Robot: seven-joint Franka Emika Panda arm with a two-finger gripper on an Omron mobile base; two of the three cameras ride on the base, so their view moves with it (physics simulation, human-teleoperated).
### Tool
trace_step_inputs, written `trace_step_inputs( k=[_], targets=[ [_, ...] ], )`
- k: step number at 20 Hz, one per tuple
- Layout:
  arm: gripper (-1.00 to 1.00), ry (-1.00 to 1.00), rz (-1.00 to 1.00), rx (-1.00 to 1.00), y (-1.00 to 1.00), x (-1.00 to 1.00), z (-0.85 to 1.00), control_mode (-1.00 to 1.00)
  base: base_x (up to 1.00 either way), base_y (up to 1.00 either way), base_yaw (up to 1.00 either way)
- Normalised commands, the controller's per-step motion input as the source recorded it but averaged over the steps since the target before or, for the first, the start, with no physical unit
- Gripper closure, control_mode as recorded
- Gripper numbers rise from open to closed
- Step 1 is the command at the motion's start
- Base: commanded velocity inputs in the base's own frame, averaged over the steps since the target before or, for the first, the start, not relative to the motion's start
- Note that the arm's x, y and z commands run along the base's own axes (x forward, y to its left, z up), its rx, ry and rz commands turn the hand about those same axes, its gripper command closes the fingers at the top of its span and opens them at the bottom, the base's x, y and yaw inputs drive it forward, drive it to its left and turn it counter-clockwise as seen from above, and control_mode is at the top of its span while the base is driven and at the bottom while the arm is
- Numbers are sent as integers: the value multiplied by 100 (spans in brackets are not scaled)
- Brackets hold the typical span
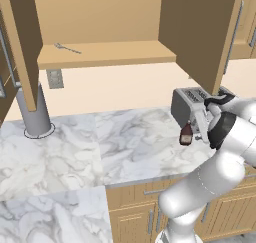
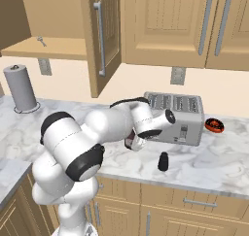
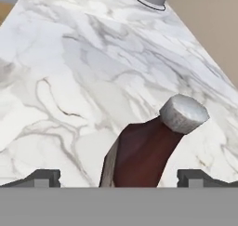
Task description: Pick the shaker and ketchup from the counter and place them in the cabinet.
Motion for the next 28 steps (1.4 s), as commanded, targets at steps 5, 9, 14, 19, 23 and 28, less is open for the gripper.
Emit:
trace_step_inputs(
  k=[5, 9, 14, 19, 23, 28],
  targets=[
    [-100, 1, 0, 5, -1, 25, -26, -100, 0, 0, 0],
    [-100, 2, 0, 2, 20, 11, -36, -100, 0, 0, 0],
    [-100, 4, 0, 1, 22, 21, -34, -100, 0, 0, 0],
    [-100, 2, 0, 0, 51, 6, -27, -100, 0, 0, 0],
    [-100, 0, 0, 0, 62, 0, -12, -100, 0, 0, 0],
    [-100, 2, 0, 0, 28, 15, -13, -100, 0, 0, 0]
  ],
)
